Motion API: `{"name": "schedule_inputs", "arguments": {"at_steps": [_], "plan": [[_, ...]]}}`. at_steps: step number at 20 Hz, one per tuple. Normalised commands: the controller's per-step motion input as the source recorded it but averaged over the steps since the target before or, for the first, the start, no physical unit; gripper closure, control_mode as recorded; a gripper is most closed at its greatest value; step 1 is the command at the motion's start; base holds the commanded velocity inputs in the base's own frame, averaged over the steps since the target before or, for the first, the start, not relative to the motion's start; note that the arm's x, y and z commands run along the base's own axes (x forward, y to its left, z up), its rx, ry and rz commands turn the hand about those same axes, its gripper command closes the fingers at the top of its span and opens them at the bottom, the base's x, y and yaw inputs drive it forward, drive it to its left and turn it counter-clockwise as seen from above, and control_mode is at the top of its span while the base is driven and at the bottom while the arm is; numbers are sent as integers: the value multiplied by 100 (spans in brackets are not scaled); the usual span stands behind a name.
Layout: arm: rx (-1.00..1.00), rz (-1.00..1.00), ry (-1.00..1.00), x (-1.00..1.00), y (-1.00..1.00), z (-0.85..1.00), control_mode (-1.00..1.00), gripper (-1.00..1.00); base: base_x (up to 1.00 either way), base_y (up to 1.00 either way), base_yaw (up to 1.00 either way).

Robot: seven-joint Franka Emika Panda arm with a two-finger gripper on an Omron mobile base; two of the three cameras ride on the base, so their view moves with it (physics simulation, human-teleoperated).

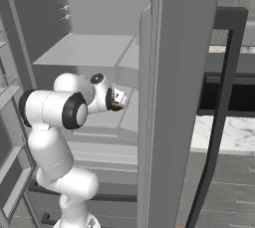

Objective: Take the cheese, steak, and avocado from the fridge and place them on the plate on the dining counter to create an appetizer plate.

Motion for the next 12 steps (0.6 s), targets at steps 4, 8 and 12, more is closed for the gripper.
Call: {"name": "schedule_inputs", "arguments": {"at_steps": [4, 8, 12], "plan": [[0, -9, 2, -26, -7, -54, -100, -100, 0, 0, 0], [0, -9, 2, -30, -10, -60, -100, -100, 0, 0, 0], [0, -9, 0, -39, -9, -69, -100, -100, 0, 0, 0]]}}
